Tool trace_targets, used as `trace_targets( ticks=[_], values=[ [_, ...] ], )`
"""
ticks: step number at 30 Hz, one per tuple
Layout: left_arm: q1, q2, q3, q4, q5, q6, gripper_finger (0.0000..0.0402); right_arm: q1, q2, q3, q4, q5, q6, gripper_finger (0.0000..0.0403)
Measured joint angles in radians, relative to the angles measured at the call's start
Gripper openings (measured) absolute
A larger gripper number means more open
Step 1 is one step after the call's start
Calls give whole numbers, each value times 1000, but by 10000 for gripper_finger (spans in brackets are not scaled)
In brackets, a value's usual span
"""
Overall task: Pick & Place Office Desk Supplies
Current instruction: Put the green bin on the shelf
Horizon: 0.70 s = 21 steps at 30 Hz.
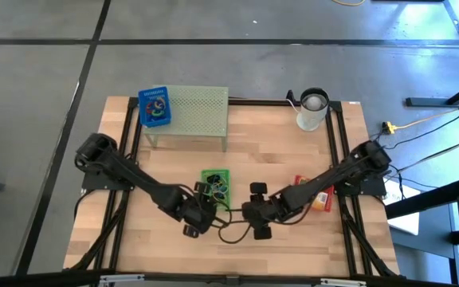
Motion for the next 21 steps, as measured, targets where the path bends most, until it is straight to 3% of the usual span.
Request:
trace_targets(
  ticks=[9, 13, 21],
  values=[
    [18, 56, 0, 66, 19, -23, 170, 9, -101, -149, 28, 17, -11, 192],
    [44, 89, 0, 67, 35, -46, 160, 4, -183, -239, 118, 27, 2, 192],
    [66, 108, 0, 61, 85, -37, 107, 4, -302, -366, 242, 172, 70, 192]
  ],
)
